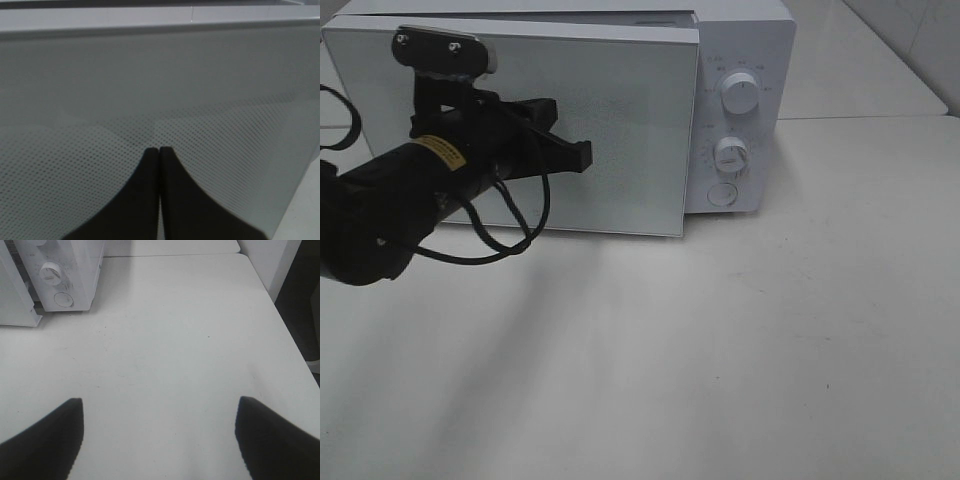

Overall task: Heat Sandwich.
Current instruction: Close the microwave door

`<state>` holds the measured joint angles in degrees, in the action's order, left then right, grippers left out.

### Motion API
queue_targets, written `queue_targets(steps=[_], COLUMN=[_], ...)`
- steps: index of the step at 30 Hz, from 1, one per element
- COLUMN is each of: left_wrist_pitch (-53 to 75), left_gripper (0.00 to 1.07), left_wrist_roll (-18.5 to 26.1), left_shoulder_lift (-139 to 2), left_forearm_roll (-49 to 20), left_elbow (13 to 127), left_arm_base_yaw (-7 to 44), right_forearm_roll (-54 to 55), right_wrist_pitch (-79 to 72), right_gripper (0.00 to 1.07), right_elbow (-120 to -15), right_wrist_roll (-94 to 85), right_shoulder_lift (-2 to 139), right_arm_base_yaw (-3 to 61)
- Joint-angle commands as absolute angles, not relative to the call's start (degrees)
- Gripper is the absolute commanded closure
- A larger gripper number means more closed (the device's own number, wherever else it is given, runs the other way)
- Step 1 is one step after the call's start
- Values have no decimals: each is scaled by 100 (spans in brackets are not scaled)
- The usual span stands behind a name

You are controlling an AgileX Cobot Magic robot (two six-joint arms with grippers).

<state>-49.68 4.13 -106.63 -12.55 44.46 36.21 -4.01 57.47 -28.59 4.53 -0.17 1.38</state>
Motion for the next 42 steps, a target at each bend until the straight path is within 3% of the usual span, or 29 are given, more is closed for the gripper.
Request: queue_targets(steps=[1, 26, 42], left_wrist_pitch=[-4801, -3776, -3174], left_gripper=[107, 107, 107], left_wrist_roll=[659, 716, 802], left_shoulder_lift=[-10835, -11854, -11345], left_forearm_roll=[-1524, -1885, -1874], left_elbow=[4767, 6853, 6371], left_arm_base_yaw=[3753, 3764, 4062], right_forearm_roll=[-395, -395, -395], right_wrist_pitch=[5701, 5701, 5701], right_gripper=[32, 32, 32], right_elbow=[-2859, -2859, -2859], right_wrist_roll=[441, 435, 435], right_shoulder_lift=[-178, -178, -178], right_arm_base_yaw=[86, 86, 86])
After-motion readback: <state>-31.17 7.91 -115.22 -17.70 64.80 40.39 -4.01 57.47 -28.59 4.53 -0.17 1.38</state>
